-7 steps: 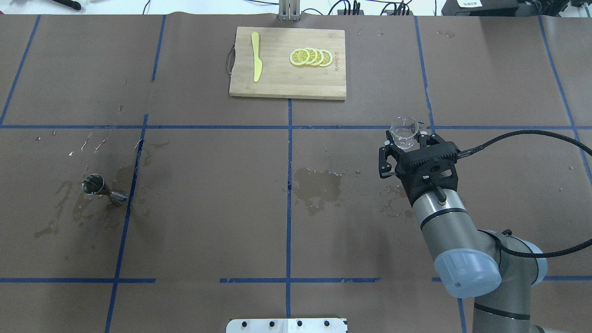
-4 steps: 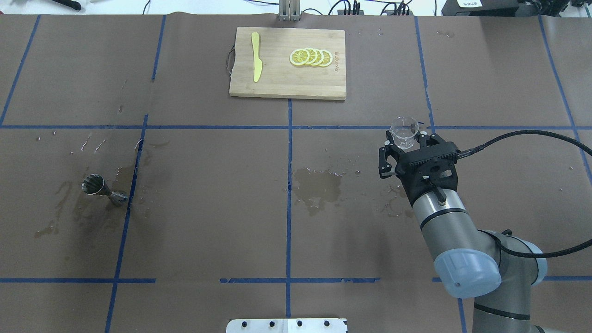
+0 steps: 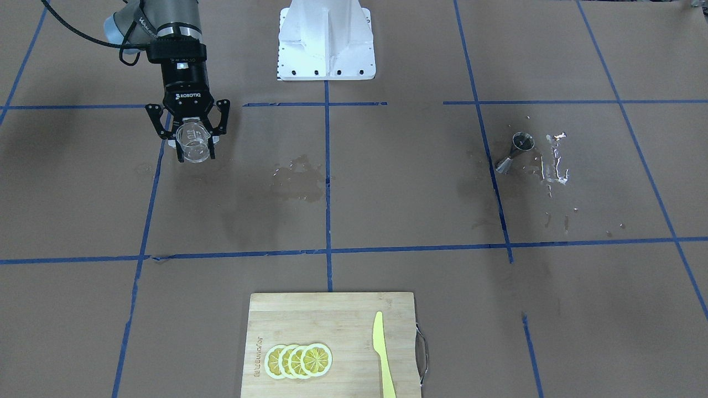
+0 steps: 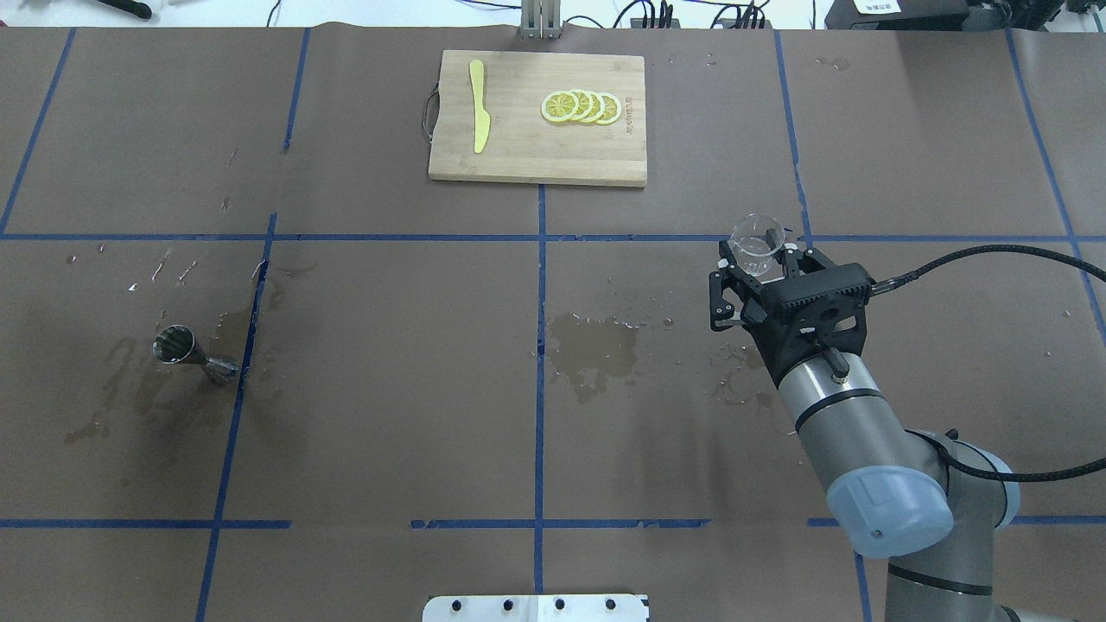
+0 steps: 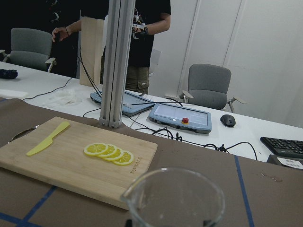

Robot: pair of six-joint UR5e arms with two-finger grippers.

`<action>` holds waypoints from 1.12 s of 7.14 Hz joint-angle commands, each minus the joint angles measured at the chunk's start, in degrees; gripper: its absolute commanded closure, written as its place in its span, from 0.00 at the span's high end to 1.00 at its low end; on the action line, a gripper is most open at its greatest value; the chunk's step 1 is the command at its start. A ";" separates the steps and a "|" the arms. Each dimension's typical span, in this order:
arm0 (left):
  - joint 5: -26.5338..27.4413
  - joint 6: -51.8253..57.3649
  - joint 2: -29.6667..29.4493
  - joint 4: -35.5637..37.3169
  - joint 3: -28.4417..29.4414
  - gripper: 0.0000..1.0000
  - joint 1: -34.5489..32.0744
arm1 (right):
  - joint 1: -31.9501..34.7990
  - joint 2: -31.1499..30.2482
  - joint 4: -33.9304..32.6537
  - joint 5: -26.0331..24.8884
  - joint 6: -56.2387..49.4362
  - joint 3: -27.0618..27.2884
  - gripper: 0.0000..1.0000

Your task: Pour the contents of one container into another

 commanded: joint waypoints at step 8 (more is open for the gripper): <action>-8.79 -15.34 6.56 7.12 -6.71 1.00 -7.41 | 0.09 -12.37 25.62 1.30 0.97 -6.19 0.00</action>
